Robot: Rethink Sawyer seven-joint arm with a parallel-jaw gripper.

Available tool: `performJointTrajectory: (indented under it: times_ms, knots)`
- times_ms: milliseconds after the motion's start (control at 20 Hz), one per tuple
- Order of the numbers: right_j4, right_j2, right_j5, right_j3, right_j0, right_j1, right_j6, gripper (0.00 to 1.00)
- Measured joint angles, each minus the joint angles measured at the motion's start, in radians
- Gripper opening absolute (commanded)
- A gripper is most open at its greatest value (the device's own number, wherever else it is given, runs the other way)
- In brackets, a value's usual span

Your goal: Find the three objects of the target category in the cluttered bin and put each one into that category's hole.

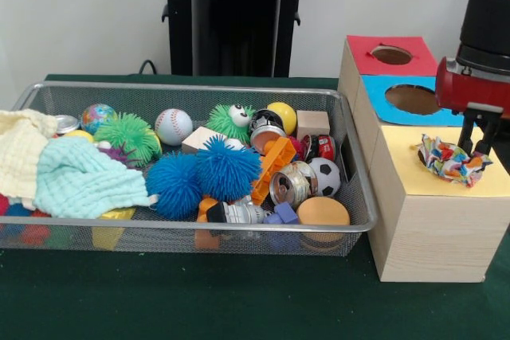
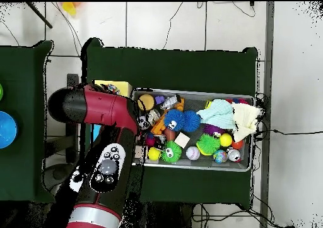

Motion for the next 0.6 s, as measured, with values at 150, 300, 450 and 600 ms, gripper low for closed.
performJointTrajectory:
  times_ms: [150,300,450,600]
  knots:
    - [0.0,0.0,0.0,0.0,0.0,0.0,0.0,0.0]
    - [0.0,0.0,0.0,0.0,0.001,0.0,0.0,0.0]
    - [0.0,0.0,-0.001,0.001,0.001,-0.001,0.0,0.0]
    - [0.0,0.0,-0.004,0.006,0.001,-0.003,0.0,0.0]
